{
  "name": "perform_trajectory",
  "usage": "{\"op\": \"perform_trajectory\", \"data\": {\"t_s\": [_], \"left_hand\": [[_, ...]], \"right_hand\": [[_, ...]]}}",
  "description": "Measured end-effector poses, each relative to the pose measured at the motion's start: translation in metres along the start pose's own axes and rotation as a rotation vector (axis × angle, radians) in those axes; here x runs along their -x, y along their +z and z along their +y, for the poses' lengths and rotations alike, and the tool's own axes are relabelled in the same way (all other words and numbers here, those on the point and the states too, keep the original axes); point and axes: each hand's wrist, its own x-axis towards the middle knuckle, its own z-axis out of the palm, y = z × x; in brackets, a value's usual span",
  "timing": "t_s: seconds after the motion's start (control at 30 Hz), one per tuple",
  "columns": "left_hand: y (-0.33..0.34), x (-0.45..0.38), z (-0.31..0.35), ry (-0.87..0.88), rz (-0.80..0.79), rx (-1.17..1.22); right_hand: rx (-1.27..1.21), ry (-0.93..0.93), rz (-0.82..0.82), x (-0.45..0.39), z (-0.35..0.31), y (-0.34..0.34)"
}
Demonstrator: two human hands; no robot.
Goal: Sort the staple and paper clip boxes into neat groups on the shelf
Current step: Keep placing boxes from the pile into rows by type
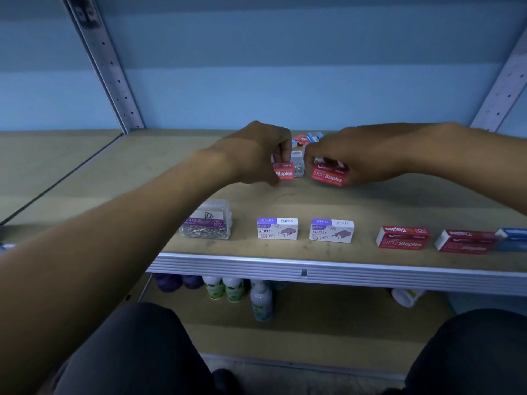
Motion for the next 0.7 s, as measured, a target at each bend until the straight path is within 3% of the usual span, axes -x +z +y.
{"op": "perform_trajectory", "data": {"t_s": [0.43,0.7], "left_hand": [[0.009,0.003,-0.002,0.051,-0.087,-0.027],[0.007,0.006,-0.003,0.026,-0.095,-0.018]], "right_hand": [[0.119,-0.129,-0.068,0.011,-0.010,0.006],[0.032,-0.038,-0.102,0.014,-0.011,-0.002]]}}
